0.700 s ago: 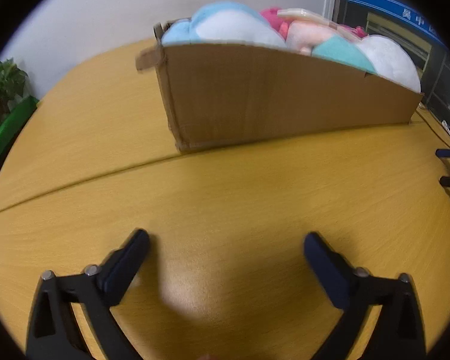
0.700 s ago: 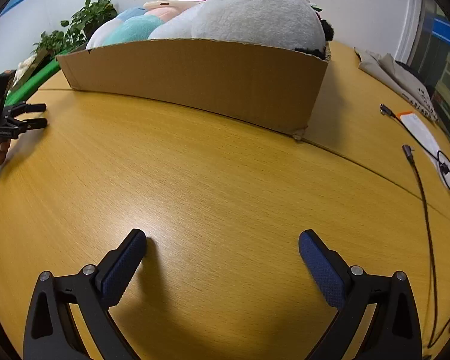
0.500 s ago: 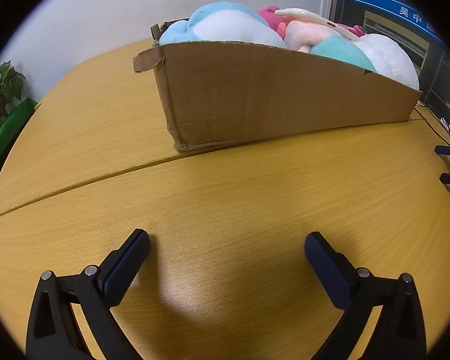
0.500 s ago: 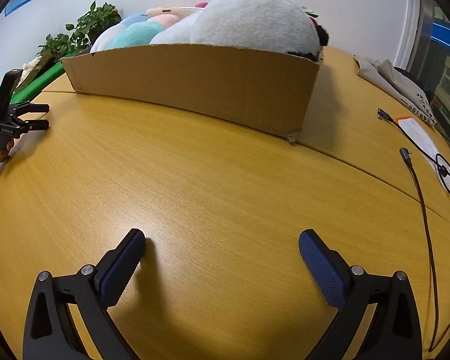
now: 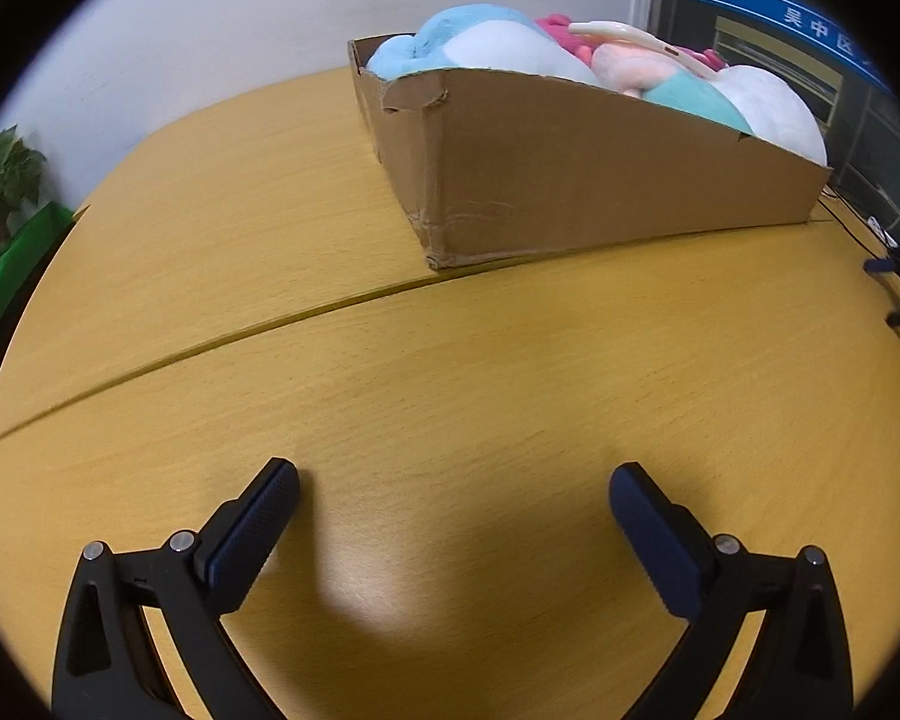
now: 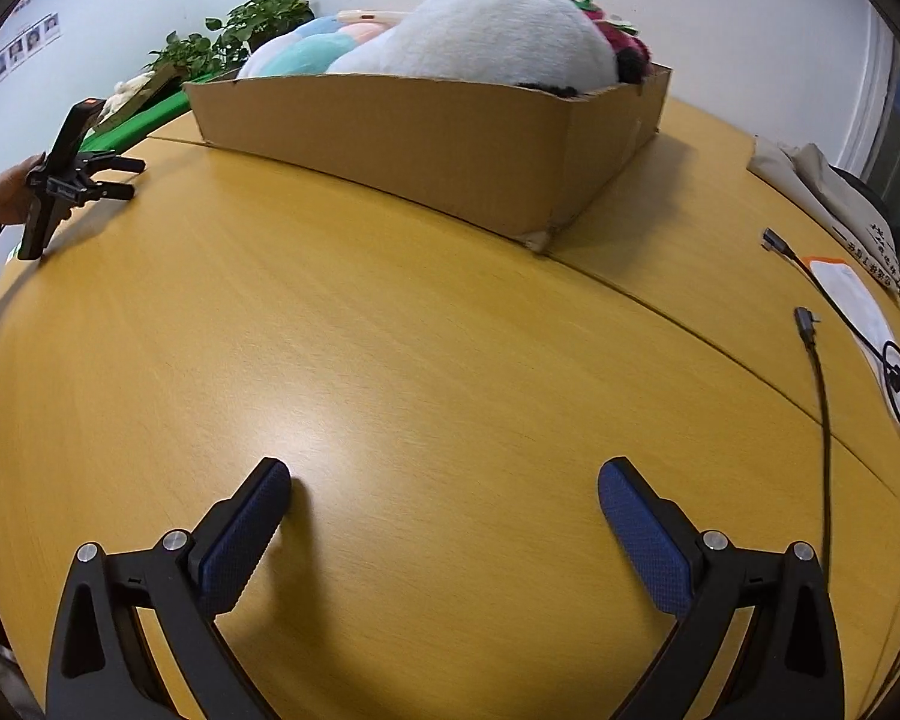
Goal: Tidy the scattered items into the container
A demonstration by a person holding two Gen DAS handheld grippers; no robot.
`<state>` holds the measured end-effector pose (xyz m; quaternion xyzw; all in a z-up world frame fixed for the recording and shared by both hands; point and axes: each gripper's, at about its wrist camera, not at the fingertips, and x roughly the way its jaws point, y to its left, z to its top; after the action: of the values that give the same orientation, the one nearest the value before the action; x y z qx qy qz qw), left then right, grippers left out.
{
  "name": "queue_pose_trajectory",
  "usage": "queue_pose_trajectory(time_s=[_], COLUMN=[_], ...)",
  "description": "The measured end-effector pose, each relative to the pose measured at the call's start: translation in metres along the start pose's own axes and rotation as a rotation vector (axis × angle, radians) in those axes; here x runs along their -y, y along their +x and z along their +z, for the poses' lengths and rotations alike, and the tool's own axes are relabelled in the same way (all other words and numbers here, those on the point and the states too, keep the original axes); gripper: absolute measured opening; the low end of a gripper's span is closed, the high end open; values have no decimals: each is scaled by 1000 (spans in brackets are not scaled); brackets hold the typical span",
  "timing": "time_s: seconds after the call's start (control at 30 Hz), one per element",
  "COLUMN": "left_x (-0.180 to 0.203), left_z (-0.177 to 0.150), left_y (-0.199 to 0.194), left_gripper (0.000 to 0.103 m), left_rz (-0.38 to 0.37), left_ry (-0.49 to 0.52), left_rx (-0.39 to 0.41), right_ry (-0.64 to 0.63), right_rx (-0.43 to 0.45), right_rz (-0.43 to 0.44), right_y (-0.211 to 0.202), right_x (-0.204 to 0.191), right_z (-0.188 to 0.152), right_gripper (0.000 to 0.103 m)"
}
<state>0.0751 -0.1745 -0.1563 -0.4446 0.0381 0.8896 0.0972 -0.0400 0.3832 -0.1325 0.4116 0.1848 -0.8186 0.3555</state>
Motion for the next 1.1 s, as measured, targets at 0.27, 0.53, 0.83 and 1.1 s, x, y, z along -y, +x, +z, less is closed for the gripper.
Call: queue_pose_trajectory(time_s=[0.27, 0.53, 0.83, 1.1], left_x=[19, 3, 11, 13], left_z=[71, 79, 87, 88], left_y=[16, 18, 21, 21], left_gripper=[103, 103, 103, 103], left_rz=[-5, -6, -4, -2], left_ry=[13, 19, 22, 23], left_rx=[-18, -20, -24, -25], right_ry=[20, 14, 15, 16], right_rx=[-2, 0, -1, -2], right_rz=[-17, -19, -20, -21], right_y=[-2, 2, 2, 1], right_x=[11, 14, 14, 13], right_z=[1, 3, 5, 4], right_gripper=[103, 103, 103, 103])
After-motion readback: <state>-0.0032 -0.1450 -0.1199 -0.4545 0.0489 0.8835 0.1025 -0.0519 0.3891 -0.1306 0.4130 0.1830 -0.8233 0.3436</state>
